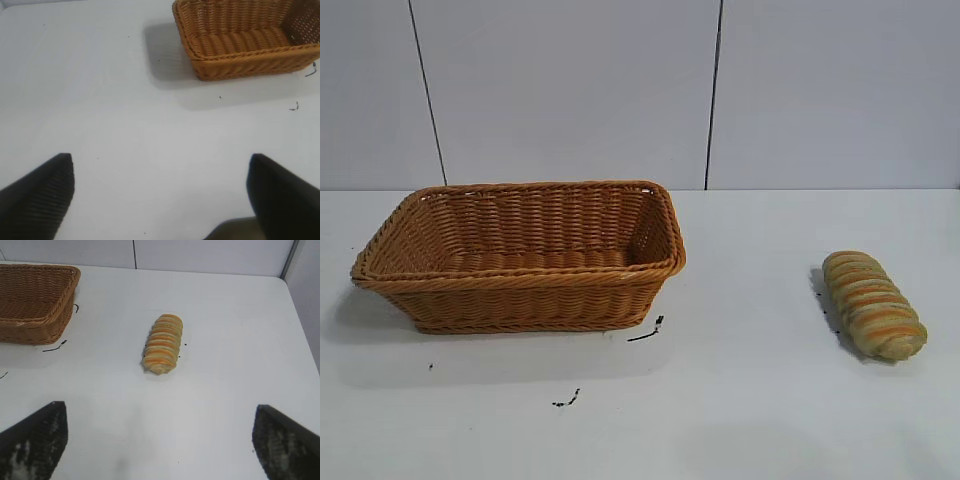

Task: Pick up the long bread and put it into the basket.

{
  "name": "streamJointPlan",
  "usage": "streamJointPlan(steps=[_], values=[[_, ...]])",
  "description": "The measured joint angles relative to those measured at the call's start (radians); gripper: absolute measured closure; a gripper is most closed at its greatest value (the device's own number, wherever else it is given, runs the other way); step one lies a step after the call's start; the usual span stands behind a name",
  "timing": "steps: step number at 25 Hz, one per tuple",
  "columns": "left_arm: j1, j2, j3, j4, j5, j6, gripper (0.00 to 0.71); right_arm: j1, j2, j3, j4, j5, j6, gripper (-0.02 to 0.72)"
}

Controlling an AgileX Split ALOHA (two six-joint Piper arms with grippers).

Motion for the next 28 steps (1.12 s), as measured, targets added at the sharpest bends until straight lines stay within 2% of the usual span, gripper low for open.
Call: streamJointPlan(steps=[12,16,20,24,28], values=[[0.000,0.000,0.000,0.000,0.000,0.000,0.014,0.000,0.042,-0.012,0.000,-0.005,0.000,0.010],[0.000,0.000,0.000,0.000,0.000,0.000,0.014,0.000,0.232,-0.064,0.000,-0.024,0.000,0.010],[0.000,0.000,0.000,0.000,0.000,0.000,0.014,0.000,0.514,-0.155,0.000,-0.038,0.000,0.010],[0.000,0.000,0.000,0.000,0.000,0.000,0.014,0.000,0.791,-0.253,0.000,-0.083,0.000,0.010],[0.000,0.000,0.000,0.000,0.000,0.000,0.014,0.000,1.066,-0.375,0.001,-0.089,0.000,0.010]])
